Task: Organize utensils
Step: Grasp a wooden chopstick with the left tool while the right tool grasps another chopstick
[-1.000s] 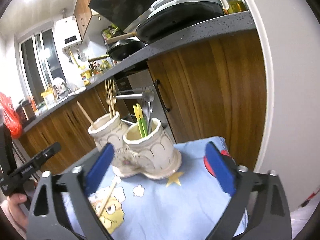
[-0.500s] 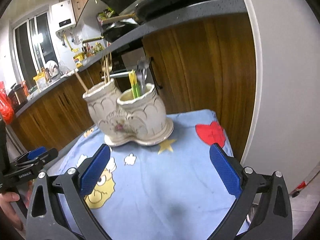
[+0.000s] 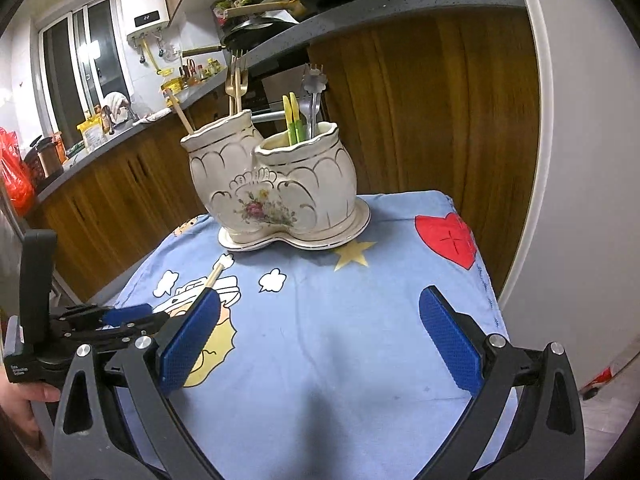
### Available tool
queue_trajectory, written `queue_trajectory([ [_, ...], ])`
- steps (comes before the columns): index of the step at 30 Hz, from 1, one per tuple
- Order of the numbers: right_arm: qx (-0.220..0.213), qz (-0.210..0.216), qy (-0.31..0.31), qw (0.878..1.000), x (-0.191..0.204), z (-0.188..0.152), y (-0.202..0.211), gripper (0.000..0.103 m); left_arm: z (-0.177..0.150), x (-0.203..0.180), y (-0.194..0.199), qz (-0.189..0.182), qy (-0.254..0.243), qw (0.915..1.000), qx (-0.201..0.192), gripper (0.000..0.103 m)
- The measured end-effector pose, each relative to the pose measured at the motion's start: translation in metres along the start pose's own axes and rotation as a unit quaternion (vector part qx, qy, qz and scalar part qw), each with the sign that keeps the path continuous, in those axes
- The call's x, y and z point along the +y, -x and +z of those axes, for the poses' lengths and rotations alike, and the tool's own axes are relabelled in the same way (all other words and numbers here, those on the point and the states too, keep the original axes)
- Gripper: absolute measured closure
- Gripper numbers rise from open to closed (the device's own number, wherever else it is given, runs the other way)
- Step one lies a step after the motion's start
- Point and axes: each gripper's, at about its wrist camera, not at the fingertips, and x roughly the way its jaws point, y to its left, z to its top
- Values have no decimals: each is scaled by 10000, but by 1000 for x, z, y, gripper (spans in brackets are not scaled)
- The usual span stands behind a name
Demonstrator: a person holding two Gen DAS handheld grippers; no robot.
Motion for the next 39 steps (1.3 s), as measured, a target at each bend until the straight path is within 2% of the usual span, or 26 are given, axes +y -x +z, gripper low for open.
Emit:
queue_trajectory([
  [4, 87, 49, 16, 9999, 0, -3, -5, 5, 1, -7, -4, -58, -61, 9999, 64, 79],
  [6, 106, 59, 69, 9999, 2, -5, -6, 5, 1, -11, -9, 11, -132, 9998, 154, 85],
  [11, 146, 81, 173, 9997, 5, -8, -9, 5, 6, -14, -15, 69, -181, 9996, 210, 88],
  [14, 224, 130, 242, 9994, 8, -9, -11, 5, 10, -19, -21, 202, -417, 9983, 352, 97],
  [15, 243, 133, 276, 9992, 9, -10, -11, 5, 10, -20, -21, 219, -502, 9978, 381, 98],
  [17, 308, 178, 405, 9985, 15, -11, -11, 5, 10, -18, -19, 111, -537, 9977, 392, 98],
  [22, 469, 301, 689, 9961, 31, -13, -13, 7, 4, 7, -4, -238, -139, 9995, 181, 98],
  [26, 672, 434, 831, 9933, 51, -15, -18, 18, 0, 26, 11, -388, 109, 9992, 16, 98],
  [28, 841, 450, 933, 9911, 65, -16, -24, 28, -4, 33, 19, -450, 154, 9988, -71, 98],
  [30, 1050, 479, 987, 9884, 77, -20, -32, 44, -8, 38, 24, -486, 187, 9986, -127, 98],
  [32, 1361, 532, 1019, 9840, 92, -25, -42, 54, -11, 43, 27, -535, 227, 9981, -179, 98],
  [33, 1438, 552, 1038, 9826, 96, -27, -46, 63, -13, 47, 29, -566, 260, 9978, -218, 98],
  [35, 1559, 521, 1176, 9794, 110, -30, -55, 71, -15, 54, 32, -600, 312, 9973, -274, 98],
  [39, 1781, 527, 1075, 9767, 125, -28, -71, 74, -17, 65, 39, -669, 408, 9962, -389, 98],
])
